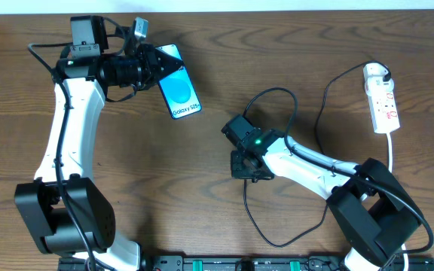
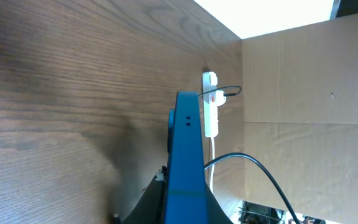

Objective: Plug charger to phone and switch on socket
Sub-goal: 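Grasp the USB-C plug with the right gripper and lift it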

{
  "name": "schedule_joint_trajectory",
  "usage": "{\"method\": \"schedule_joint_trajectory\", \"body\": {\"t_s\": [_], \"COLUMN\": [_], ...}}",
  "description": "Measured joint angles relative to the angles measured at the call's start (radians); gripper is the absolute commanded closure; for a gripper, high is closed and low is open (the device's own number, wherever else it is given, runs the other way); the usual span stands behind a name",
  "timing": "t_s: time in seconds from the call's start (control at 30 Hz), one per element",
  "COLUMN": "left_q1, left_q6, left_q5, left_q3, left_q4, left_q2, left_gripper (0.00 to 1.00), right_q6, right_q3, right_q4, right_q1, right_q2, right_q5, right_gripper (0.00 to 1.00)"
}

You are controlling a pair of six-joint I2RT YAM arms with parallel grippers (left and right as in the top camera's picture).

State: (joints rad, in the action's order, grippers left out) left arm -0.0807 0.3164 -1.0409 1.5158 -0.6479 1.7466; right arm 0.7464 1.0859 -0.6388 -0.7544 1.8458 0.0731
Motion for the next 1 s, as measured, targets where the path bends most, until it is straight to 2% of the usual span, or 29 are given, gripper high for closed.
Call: {"method": "schedule_joint_trajectory", "body": {"t_s": [0.17, 0.33, 0.83, 1.0], "left_q1": [0.000, 0.000, 0.000, 0.000], "left_q6": [0.000, 0.000, 0.000, 0.000], "left_q5": [0.000, 0.000, 0.000, -0.001], "left_q3": [0.000, 0.000, 0.000, 0.000], "left_q4": [0.000, 0.000, 0.000, 0.000], "left_q2": [0.000, 0.000, 0.000, 0.000], "left_gripper": [0.93, 0.93, 0.93, 0.93], "right_q6": [0.000, 0.001, -0.006, -0.089], "right_q3": [0.000, 0.000, 0.000, 0.000], "right_q4": [0.000, 0.000, -0.002, 0.077], "right_q1": [0.000, 0.000, 0.029, 0.077], "right_q2": [0.000, 0.000, 0.000, 0.000], "right_q5": [0.000, 0.000, 0.004, 0.123], "right_gripper": [0.87, 0.93, 0.99, 0.99]}}
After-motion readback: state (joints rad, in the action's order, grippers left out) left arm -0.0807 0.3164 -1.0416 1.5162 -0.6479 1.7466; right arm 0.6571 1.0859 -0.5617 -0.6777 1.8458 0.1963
